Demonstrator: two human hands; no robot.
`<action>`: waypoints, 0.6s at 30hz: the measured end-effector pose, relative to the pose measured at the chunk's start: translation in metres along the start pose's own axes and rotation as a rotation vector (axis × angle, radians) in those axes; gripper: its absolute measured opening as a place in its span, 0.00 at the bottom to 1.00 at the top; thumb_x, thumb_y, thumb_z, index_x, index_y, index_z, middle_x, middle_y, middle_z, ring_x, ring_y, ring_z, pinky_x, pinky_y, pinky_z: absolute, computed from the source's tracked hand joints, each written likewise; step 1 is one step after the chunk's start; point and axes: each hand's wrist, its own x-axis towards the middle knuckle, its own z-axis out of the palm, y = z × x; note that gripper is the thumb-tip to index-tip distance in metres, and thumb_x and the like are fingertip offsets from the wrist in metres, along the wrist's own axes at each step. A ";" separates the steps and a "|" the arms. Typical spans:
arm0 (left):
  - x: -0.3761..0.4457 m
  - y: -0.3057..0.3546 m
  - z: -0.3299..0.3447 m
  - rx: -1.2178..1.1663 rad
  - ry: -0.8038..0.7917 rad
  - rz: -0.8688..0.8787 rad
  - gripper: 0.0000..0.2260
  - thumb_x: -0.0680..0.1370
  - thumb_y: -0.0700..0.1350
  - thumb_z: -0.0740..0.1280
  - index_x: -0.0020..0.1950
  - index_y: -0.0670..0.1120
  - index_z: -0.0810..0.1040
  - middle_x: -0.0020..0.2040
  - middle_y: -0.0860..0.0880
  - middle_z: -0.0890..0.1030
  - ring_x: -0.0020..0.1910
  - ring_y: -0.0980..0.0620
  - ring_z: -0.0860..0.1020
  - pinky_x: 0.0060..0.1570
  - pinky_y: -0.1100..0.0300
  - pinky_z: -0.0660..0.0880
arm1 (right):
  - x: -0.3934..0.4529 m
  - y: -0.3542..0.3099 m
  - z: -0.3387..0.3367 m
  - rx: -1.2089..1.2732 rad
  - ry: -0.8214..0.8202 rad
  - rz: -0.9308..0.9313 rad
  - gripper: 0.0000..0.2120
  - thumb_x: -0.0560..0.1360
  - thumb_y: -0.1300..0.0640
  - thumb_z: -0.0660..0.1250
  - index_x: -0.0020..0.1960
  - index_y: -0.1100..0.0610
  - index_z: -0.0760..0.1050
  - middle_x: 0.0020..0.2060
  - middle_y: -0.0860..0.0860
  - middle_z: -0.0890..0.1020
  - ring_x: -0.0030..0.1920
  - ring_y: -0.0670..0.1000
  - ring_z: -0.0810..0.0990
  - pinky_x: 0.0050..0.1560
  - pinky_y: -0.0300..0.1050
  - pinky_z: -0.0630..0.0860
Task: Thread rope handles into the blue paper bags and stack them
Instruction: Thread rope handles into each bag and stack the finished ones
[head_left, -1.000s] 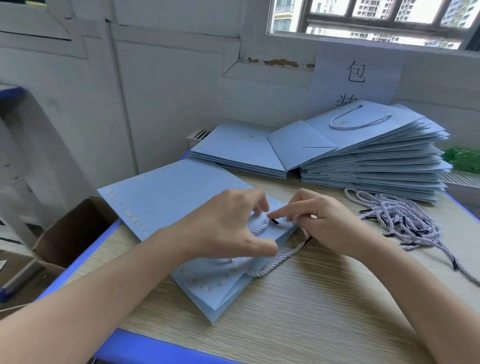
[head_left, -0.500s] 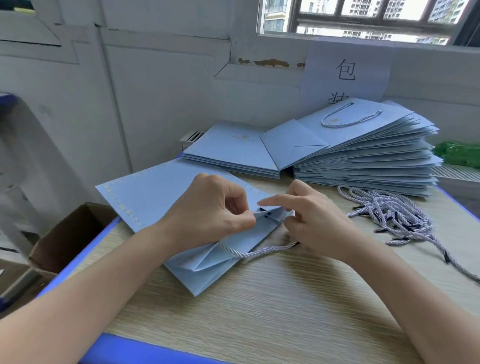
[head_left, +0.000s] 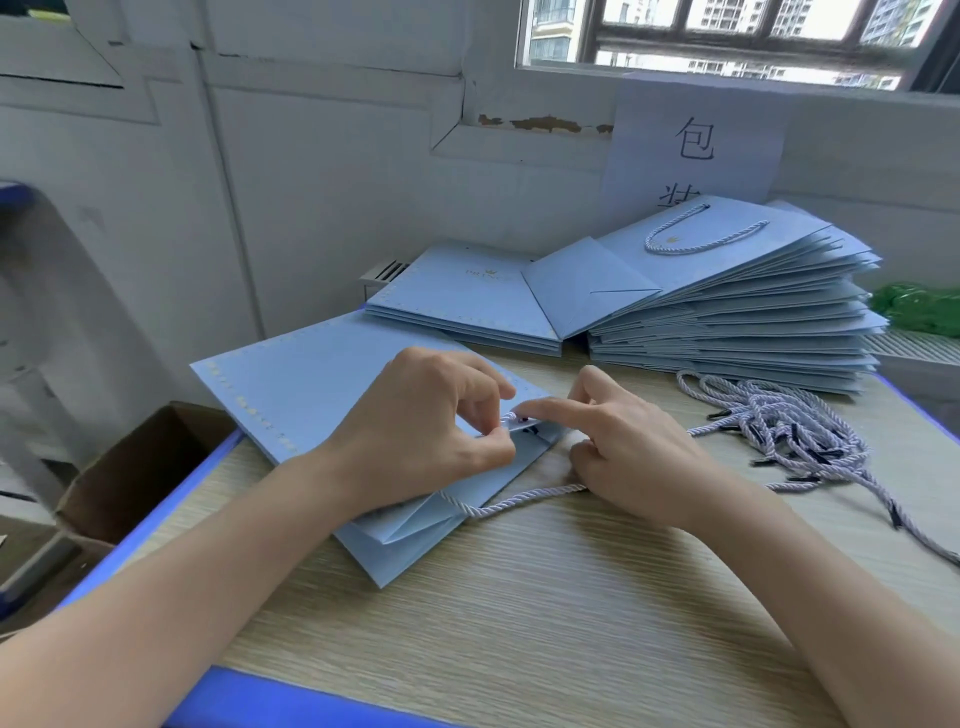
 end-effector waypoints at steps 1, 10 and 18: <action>0.000 0.000 0.000 -0.005 0.014 0.002 0.06 0.65 0.47 0.68 0.30 0.47 0.81 0.47 0.57 0.83 0.40 0.61 0.81 0.40 0.63 0.78 | 0.001 0.000 0.000 0.039 0.012 0.002 0.29 0.73 0.65 0.56 0.64 0.35 0.69 0.45 0.46 0.64 0.43 0.51 0.71 0.43 0.48 0.71; 0.005 0.002 -0.004 -0.180 0.147 -0.121 0.07 0.67 0.44 0.72 0.29 0.47 0.78 0.41 0.59 0.84 0.36 0.57 0.82 0.39 0.64 0.77 | 0.003 0.008 -0.006 0.320 0.395 0.002 0.16 0.72 0.65 0.63 0.55 0.49 0.77 0.37 0.45 0.71 0.35 0.44 0.70 0.39 0.37 0.67; 0.004 0.004 0.001 -0.240 0.199 -0.081 0.10 0.70 0.39 0.73 0.29 0.44 0.78 0.42 0.56 0.84 0.34 0.59 0.80 0.37 0.68 0.75 | 0.009 -0.007 0.010 0.176 0.558 -0.005 0.02 0.70 0.58 0.71 0.43 0.54 0.78 0.30 0.38 0.66 0.30 0.44 0.66 0.32 0.43 0.64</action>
